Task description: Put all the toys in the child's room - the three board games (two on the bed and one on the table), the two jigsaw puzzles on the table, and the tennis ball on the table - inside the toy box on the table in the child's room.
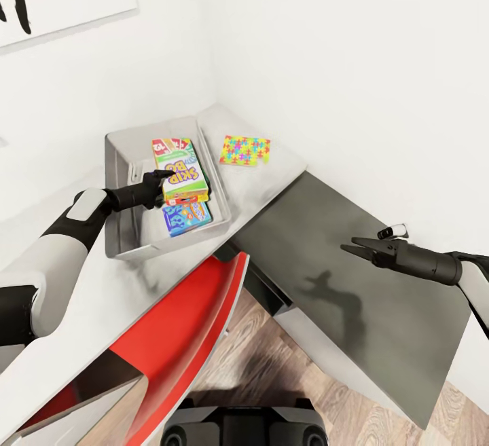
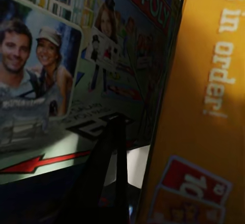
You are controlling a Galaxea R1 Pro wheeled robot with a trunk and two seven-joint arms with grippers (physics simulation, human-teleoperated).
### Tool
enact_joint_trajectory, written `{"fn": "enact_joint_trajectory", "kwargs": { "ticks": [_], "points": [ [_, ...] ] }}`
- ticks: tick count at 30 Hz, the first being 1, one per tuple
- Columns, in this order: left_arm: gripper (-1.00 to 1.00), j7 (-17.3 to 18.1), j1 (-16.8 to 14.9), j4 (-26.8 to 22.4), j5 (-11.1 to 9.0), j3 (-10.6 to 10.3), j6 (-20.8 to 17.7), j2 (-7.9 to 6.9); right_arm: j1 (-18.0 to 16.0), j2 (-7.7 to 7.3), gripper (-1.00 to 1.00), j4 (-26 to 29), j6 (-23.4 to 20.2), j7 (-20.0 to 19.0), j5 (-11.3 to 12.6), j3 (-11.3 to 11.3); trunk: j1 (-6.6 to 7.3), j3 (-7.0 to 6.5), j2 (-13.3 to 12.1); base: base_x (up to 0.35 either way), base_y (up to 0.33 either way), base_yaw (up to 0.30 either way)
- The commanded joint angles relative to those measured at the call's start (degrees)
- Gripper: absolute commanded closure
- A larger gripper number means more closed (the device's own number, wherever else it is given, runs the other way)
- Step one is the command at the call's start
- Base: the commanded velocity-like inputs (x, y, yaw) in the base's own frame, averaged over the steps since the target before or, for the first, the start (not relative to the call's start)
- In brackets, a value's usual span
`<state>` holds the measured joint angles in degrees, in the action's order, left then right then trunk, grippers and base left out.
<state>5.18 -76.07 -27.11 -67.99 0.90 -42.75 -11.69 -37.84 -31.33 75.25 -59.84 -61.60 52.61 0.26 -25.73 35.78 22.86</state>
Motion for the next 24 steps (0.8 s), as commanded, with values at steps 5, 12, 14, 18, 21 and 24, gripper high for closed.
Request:
{"fn": "enact_joint_trajectory", "kwargs": {
  "ticks": [5,12,14,18,21,24],
  "points": [
    [1.00,-1.3,0.1,0.1,2.9,-0.3,0.3,0.03,0.0,-0.01,-1.00,0.0,-0.2,-0.2,0.0,0.0,-0.05,0.11,0.1,0.000,0.000,0.000],
    [1.00,-1.4,0.3,0.1,2.9,-0.4,0.7,0.01,0.0,0.03,-1.00,0.0,-0.2,-0.2,0.0,0.0,-0.05,0.13,0.1,0.000,0.000,0.000],
    [1.00,-1.4,0.3,0.1,2.9,-0.4,0.7,0.00,0.0,0.03,-1.00,0.0,-0.2,-0.2,0.0,0.0,-0.05,0.13,0.1,0.000,0.000,0.000],
    [-1.00,-1.4,0.4,0.1,2.9,-0.4,0.7,0.00,0.0,0.04,-1.00,0.0,-0.2,-0.2,0.0,0.0,-0.05,0.13,0.1,0.000,0.000,0.000],
    [-1.00,-1.4,0.4,0.1,2.9,-0.4,0.7,0.00,0.0,0.04,-1.00,0.0,-0.2,-0.2,0.0,0.1,-0.05,0.13,0.1,0.000,0.000,0.000],
    [-1.00,-1.4,0.4,0.1,2.9,-0.4,0.7,0.00,0.0,0.04,-1.00,0.0,-0.2,-0.2,0.0,0.1,-0.05,0.13,0.1,0.000,0.000,0.000]
  ]
}}
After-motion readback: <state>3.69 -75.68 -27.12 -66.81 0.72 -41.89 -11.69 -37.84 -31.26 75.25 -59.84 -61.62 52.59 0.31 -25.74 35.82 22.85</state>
